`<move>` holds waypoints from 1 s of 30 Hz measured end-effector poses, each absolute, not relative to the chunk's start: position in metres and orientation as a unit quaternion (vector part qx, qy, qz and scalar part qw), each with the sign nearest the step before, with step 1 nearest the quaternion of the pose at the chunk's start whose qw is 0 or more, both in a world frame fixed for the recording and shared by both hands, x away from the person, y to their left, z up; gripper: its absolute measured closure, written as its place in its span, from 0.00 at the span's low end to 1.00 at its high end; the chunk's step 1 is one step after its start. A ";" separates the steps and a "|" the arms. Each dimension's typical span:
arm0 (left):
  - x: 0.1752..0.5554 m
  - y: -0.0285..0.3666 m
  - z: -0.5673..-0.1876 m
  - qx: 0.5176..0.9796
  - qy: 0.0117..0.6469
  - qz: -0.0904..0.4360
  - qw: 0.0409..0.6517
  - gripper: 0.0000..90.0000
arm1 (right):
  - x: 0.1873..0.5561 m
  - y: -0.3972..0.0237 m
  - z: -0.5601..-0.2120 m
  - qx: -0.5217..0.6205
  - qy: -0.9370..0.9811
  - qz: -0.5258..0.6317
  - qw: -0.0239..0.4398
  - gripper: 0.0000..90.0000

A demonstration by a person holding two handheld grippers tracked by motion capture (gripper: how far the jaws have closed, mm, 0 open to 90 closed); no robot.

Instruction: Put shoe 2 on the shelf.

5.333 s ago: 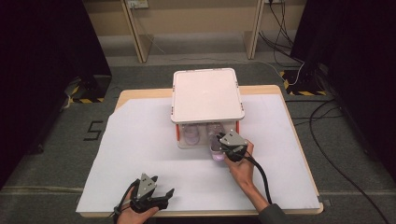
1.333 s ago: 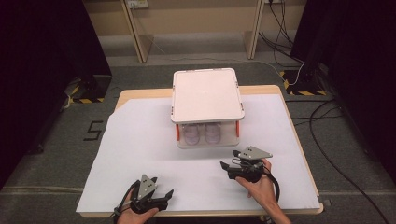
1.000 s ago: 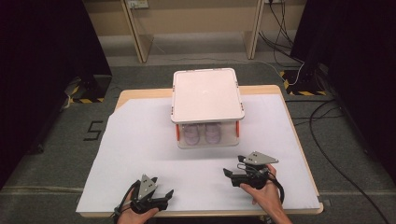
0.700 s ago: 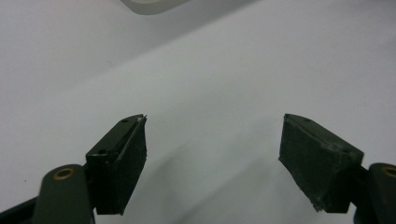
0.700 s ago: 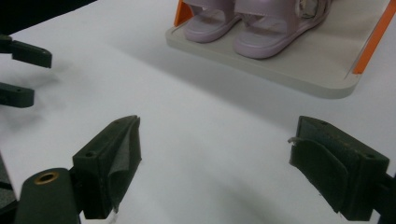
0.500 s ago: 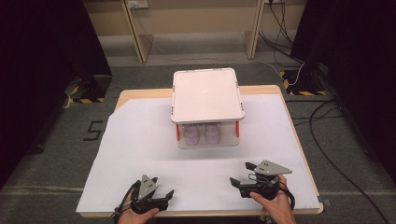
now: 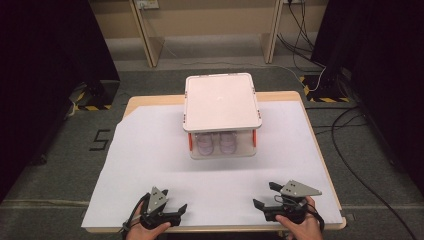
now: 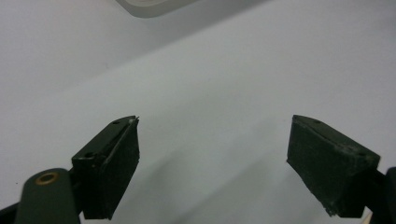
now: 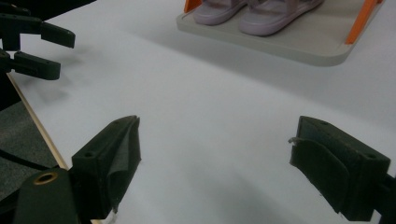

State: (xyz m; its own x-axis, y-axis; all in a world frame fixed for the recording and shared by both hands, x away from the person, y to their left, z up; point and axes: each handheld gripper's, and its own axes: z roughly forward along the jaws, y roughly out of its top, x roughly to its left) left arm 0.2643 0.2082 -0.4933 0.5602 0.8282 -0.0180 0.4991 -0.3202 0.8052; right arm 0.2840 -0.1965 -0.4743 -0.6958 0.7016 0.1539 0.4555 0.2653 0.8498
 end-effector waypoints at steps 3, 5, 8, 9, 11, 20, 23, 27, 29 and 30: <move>0.264 0.208 -0.493 0.786 0.421 0.205 0.402 0.18 | 0.279 -0.198 -0.475 0.366 0.788 0.478 0.126 0.17; 0.264 0.208 -0.493 0.786 0.421 0.205 0.403 0.18 | 0.275 -0.199 -0.476 0.367 0.790 0.476 0.124 0.17; 0.264 0.208 -0.493 0.787 0.420 0.206 0.402 0.18 | 0.271 -0.201 -0.478 0.367 0.793 0.470 0.122 0.17; 0.264 0.208 -0.493 0.787 0.420 0.206 0.402 0.18 | 0.270 -0.201 -0.479 0.367 0.795 0.467 0.123 0.17; 0.264 0.208 -0.493 0.787 0.420 0.206 0.402 0.18 | 0.268 -0.202 -0.480 0.371 0.796 0.462 0.122 0.17; 0.264 0.208 -0.493 0.790 0.418 0.206 0.399 0.18 | 0.263 -0.205 -0.484 0.383 0.801 0.444 0.122 0.17; 0.264 0.208 -0.493 0.790 0.418 0.206 0.399 0.18 | 0.263 -0.207 -0.485 0.386 0.802 0.439 0.124 0.17; 0.264 0.207 -0.493 0.790 0.418 0.206 0.399 0.18 | 0.263 -0.207 -0.485 0.386 0.801 0.439 0.125 0.17; 0.264 0.207 -0.494 0.789 0.418 0.206 0.400 0.18 | 0.263 -0.207 -0.485 0.385 0.802 0.439 0.124 0.17; 0.264 0.207 -0.494 0.790 0.418 0.206 0.400 0.18 | 0.262 -0.207 -0.485 0.385 0.803 0.438 0.124 0.17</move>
